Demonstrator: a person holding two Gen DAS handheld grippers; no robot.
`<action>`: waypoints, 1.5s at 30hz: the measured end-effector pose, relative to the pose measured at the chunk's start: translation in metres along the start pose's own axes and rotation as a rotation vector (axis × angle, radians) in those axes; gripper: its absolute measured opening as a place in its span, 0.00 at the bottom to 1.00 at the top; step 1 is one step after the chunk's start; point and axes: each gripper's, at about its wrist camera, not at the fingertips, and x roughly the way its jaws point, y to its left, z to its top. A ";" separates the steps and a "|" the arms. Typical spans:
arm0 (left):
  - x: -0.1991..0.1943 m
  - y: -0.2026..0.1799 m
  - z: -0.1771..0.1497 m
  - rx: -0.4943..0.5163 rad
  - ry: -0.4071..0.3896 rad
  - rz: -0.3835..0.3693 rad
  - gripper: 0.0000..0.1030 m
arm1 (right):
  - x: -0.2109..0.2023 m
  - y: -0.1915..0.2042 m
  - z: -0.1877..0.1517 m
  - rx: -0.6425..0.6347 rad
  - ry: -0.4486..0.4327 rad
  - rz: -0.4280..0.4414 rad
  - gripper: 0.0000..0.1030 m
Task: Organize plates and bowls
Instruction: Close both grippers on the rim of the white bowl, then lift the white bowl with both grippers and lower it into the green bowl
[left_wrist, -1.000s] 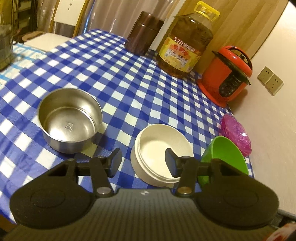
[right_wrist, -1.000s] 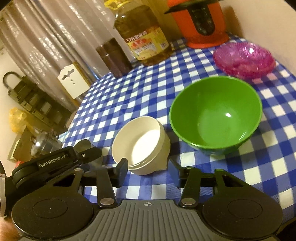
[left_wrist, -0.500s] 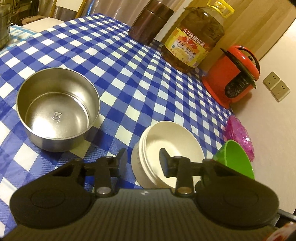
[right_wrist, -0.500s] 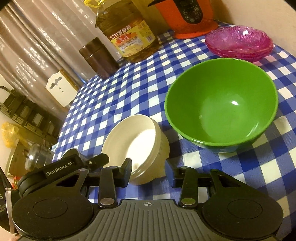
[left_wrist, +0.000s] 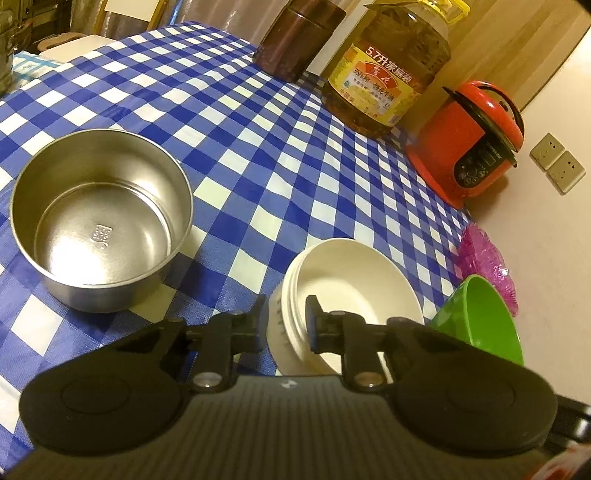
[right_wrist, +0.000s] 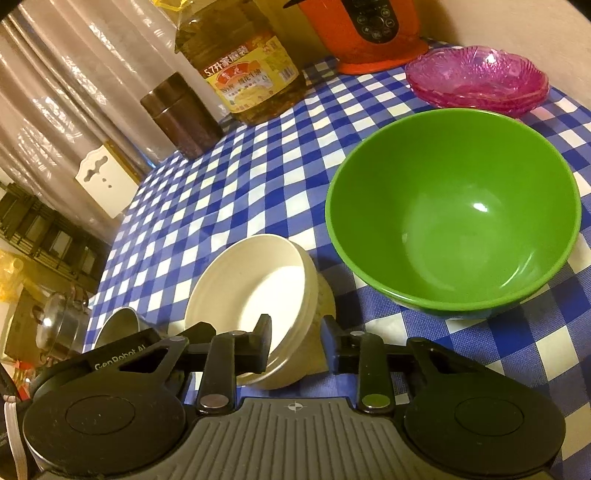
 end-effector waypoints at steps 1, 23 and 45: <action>0.000 -0.001 0.000 0.001 0.001 0.001 0.16 | 0.001 0.000 0.000 0.001 0.002 -0.002 0.25; -0.056 -0.019 -0.015 0.063 -0.031 0.058 0.13 | -0.033 0.000 -0.005 -0.013 0.019 0.053 0.17; -0.091 -0.095 -0.019 0.155 -0.085 -0.053 0.13 | -0.119 -0.020 0.024 0.003 -0.101 0.068 0.17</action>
